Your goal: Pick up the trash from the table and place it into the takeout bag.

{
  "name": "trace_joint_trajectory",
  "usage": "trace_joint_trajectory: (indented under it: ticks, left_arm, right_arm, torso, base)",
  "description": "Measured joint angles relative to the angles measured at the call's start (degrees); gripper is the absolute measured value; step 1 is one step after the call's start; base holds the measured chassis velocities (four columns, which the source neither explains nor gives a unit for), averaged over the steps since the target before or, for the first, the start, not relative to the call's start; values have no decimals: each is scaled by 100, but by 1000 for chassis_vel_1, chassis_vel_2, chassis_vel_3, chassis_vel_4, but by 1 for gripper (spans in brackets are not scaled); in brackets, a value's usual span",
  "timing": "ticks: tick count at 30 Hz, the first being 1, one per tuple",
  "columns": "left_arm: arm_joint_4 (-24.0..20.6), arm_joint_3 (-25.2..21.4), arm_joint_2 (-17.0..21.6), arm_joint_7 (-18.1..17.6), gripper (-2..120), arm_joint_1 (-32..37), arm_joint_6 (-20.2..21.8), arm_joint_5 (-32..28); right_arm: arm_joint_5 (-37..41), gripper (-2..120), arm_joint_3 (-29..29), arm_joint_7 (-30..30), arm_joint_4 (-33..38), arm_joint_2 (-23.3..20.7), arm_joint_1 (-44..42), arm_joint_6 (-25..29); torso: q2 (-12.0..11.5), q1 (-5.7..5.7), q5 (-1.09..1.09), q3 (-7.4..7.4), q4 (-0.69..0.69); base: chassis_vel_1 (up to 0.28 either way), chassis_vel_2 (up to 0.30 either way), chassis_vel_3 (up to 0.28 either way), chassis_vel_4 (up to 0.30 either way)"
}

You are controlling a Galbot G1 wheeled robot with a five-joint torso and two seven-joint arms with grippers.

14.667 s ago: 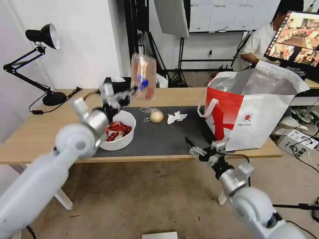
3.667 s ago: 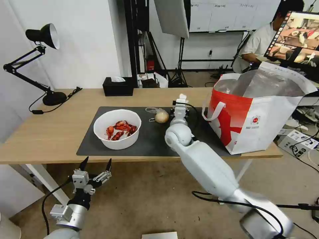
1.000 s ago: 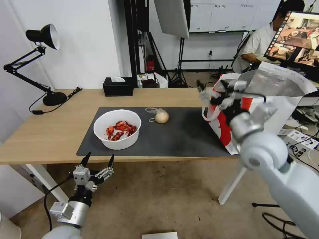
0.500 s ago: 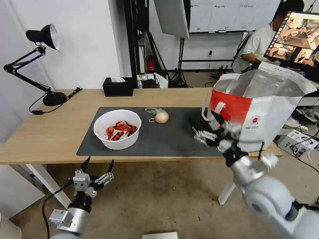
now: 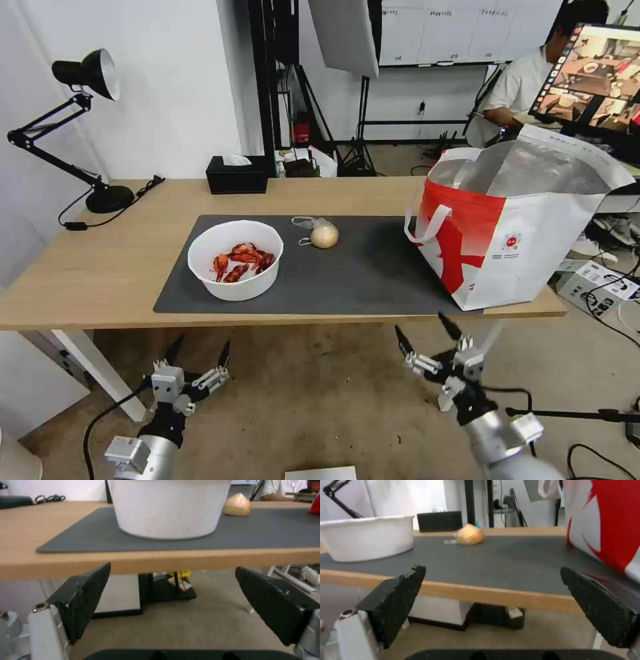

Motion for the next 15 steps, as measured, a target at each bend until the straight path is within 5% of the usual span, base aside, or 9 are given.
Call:
trace_joint_trajectory:
  ticks: [15]
  left_arm:
    - [78, 4, -5, 39, 100, 2, -102, -10]
  right_arm:
    - [-9, 100, -251, 181, -92, 1, 290, -313]
  torso:
    - [0, 1, 0, 0, 0]
  base:
    - [0, 0, 0, 0]
